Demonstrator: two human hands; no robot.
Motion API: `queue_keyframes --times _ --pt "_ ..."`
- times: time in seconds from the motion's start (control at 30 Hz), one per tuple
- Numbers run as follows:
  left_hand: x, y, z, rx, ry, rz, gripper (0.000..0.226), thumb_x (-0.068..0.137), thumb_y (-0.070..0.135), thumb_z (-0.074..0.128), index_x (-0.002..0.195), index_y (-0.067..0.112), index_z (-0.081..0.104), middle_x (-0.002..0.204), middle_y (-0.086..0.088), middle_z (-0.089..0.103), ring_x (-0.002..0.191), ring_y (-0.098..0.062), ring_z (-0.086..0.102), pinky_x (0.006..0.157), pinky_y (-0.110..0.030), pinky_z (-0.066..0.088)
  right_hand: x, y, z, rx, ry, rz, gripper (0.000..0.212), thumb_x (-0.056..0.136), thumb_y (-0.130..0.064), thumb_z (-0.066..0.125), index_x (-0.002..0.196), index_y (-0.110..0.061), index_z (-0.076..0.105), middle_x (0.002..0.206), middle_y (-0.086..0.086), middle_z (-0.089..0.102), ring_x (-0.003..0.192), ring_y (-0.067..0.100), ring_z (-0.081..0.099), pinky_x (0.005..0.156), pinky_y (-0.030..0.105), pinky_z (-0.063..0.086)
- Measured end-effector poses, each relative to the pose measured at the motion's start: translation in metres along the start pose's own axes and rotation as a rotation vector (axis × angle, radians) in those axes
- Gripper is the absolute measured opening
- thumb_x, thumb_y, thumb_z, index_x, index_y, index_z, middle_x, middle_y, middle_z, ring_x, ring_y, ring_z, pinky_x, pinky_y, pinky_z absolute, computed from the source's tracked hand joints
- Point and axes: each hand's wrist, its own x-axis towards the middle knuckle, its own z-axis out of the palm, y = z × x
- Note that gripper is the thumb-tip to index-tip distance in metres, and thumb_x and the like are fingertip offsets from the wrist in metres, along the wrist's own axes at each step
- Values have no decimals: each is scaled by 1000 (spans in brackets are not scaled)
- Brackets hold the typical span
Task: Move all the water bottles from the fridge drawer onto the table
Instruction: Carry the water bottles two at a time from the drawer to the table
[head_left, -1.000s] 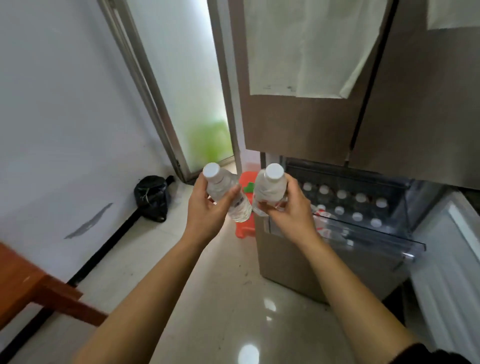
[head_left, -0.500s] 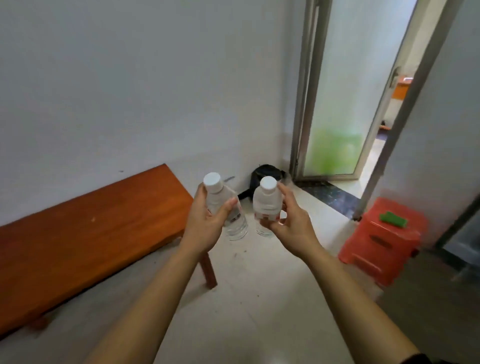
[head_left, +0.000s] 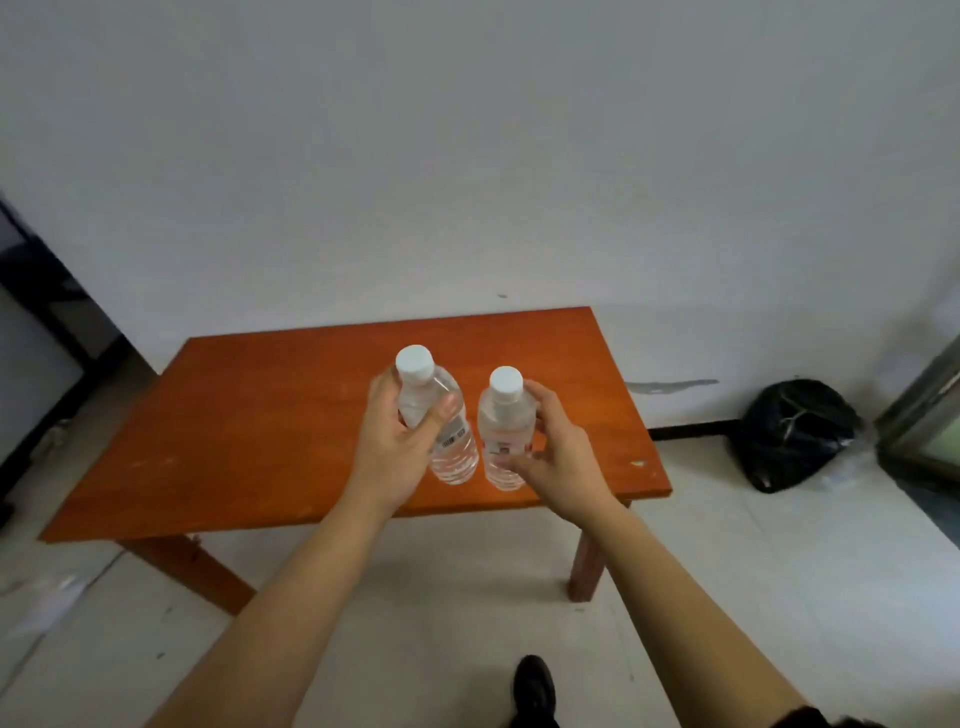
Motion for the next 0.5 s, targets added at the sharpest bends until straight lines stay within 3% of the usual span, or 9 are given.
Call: queue_keyframes --times 0.23,0.4,0.5 --pt "135 -30 -26 70 109 -50 42 89 34 70 128 33 54 125 4 56 115 -11 59 97 -43 53 163 11 49 60 -141 -75 86 74 -16 85 141 -37 35 125 -17 57 113 8 58 80 11 51" --pt "210 -51 -54 56 156 -95 41 87 29 72 126 28 59 119 8 66 110 -10 64 94 -39 54 258 11 81 36 -244 -126 85 75 -13 84 143 -28 35 134 -3 58 115 12 56 87 24 50" --pt "248 -66 -71 43 142 -100 32 88 24 71 116 35 61 110 12 70 104 -5 66 89 -31 54 301 15 109 34 -286 -122 85 76 -11 83 144 -27 35 134 -5 57 117 11 55 87 19 49"
